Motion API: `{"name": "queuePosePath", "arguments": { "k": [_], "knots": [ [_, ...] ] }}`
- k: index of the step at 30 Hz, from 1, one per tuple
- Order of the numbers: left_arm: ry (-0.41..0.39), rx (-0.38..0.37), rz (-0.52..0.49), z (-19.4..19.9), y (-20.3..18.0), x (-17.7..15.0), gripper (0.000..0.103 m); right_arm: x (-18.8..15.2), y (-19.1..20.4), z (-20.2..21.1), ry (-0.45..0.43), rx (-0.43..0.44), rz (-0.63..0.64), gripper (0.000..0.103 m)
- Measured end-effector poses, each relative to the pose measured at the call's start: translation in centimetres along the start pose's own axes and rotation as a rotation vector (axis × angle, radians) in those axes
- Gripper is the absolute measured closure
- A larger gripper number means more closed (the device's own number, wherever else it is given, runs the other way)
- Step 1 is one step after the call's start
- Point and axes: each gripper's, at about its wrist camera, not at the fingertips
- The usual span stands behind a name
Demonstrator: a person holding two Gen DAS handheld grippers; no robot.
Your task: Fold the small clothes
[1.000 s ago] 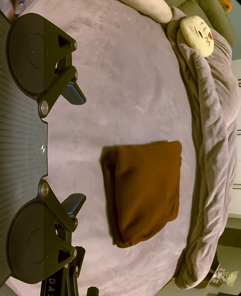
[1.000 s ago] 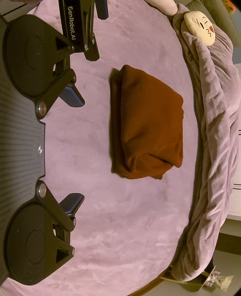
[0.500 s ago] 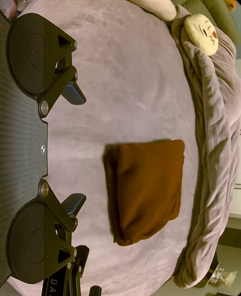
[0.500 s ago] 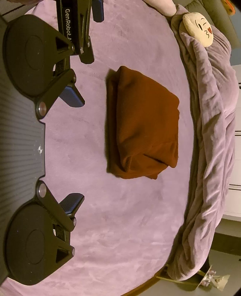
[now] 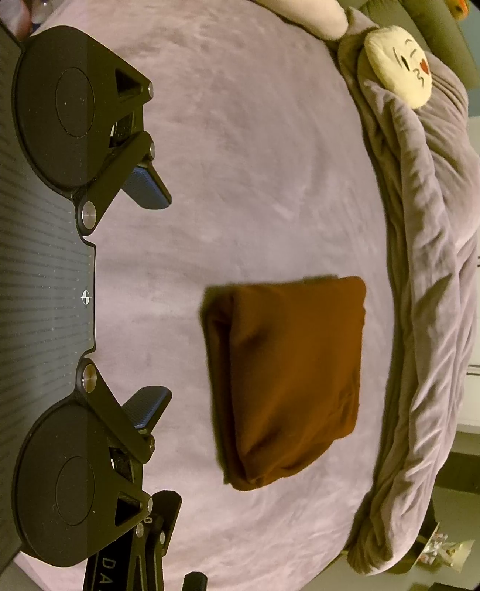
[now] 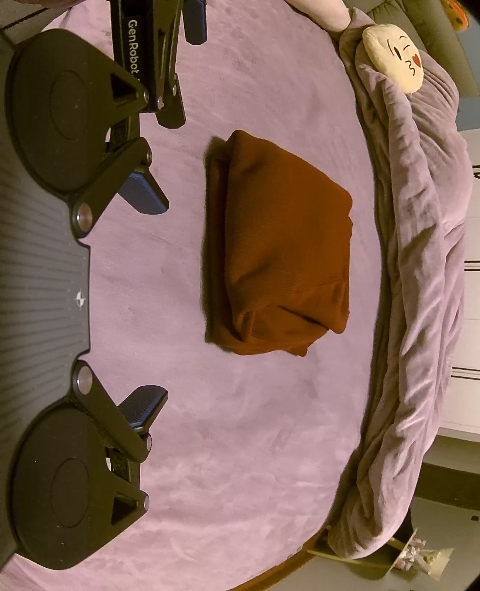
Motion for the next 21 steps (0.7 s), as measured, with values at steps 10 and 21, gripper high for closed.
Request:
{"name": "queuePosePath", "arguments": {
  "k": [10, 21],
  "knots": [
    [0.000, 0.002, 0.000, 0.00, -0.12, 0.06, 0.000, 0.14, 0.16, 0.18, -0.007, -0.005, 0.012, 0.004],
    [0.001, 0.004, 0.001, -0.01, 0.11, 0.32, 0.000, 0.42, 0.34, 0.12, -0.015, -0.003, 0.020, 0.004]
  ]
}}
Point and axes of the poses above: each gripper's, at about its wrist camera, not at the fingertips, and z roughly against the way its jaws point, y to its left, x to its top, and after that the axes turned 8 degrees about -y, right-handed
